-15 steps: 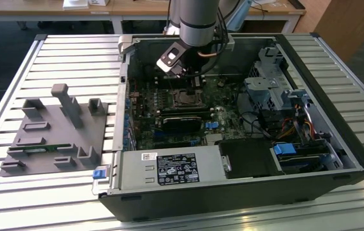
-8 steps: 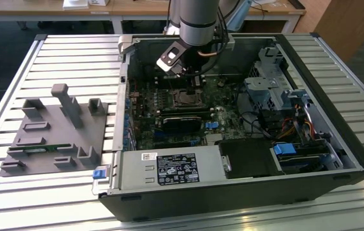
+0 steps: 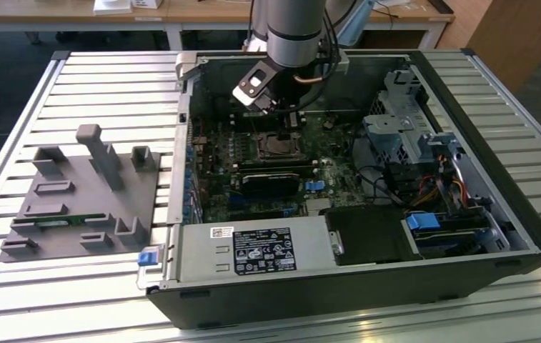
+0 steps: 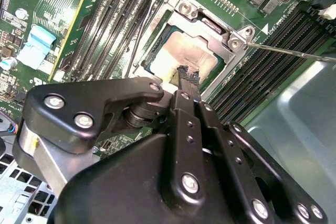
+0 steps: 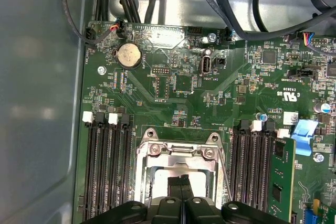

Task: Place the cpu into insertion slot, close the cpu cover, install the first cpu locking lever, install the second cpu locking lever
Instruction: 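Install the first cpu locking lever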

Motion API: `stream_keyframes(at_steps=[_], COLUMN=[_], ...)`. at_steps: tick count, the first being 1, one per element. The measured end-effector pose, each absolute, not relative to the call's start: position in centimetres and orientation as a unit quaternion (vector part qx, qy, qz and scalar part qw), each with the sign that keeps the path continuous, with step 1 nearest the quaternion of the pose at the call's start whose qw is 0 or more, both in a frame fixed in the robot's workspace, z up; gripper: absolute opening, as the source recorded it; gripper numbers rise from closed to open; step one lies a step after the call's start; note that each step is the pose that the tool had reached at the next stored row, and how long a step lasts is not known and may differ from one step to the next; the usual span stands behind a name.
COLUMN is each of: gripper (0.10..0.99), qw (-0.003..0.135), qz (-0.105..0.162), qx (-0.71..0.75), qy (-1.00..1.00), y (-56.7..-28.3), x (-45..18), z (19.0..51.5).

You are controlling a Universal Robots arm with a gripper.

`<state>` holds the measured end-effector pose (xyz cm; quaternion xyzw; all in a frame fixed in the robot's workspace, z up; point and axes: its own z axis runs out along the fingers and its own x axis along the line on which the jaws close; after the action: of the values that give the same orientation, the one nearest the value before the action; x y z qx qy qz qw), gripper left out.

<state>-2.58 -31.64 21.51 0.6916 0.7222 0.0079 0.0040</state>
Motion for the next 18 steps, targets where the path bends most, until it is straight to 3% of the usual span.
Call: stream_keyframes(at_steps=[18], gripper=[0.106], qw=[0.004], qz=[0.008], qx=[0.692], qy=[0.722], y=[-31.64], x=[-2.58], z=[22.39])
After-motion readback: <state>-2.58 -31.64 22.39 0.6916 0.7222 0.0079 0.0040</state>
